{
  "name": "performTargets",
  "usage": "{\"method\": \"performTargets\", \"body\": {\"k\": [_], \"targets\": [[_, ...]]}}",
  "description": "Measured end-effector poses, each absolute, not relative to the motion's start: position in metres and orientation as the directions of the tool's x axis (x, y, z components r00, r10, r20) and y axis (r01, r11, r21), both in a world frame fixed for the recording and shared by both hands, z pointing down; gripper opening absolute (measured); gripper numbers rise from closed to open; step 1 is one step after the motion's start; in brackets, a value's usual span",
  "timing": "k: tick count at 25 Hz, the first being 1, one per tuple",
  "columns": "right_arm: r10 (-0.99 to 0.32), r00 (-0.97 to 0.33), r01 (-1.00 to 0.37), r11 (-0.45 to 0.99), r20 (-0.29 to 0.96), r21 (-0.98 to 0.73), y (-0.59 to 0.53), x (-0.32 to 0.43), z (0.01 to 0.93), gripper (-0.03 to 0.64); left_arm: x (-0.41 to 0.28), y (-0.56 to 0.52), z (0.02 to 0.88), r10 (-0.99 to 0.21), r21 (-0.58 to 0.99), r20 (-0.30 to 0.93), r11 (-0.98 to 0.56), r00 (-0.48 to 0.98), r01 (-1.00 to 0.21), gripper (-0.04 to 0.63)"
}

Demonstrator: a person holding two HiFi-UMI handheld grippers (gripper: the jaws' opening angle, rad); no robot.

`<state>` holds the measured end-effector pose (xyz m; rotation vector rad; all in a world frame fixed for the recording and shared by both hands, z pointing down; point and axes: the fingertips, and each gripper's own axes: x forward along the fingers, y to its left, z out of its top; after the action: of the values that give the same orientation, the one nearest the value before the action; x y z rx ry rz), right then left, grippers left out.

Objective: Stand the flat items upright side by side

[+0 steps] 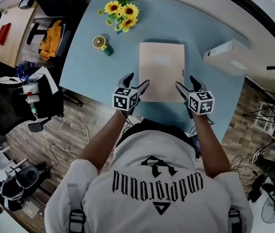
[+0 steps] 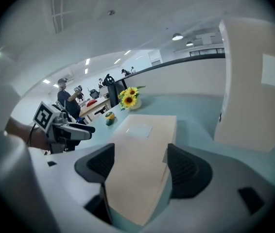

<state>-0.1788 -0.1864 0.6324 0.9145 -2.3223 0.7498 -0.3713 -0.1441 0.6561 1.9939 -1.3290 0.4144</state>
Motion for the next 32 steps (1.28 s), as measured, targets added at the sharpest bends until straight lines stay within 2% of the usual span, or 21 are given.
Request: {"method": "performTargets", "body": {"k": [12, 24, 32], "targets": [[-0.282, -0.617, -0.735, 0.541, 0.734, -0.410, -0.200, -0.178, 0.715, 0.350, -0.365, -0.156, 0.722, -0.562, 0.452, 0.693, -0.150, 0.452, -0.880, 0.362], [-0.220, -0.645, -0.718, 0.503, 0.732, -0.481, -0.200, -0.185, 0.739, 0.346, -0.359, -0.159, 0.744, -0.500, 0.545, 0.689, -0.119, 0.524, -0.830, 0.348], [-0.197, -0.642, -0.710, 0.518, 0.741, -0.477, -0.199, -0.186, 0.743, 0.336, -0.358, -0.159, 0.747, -0.505, 0.529, 0.699, -0.113, 0.507, -0.841, 0.342]]}}
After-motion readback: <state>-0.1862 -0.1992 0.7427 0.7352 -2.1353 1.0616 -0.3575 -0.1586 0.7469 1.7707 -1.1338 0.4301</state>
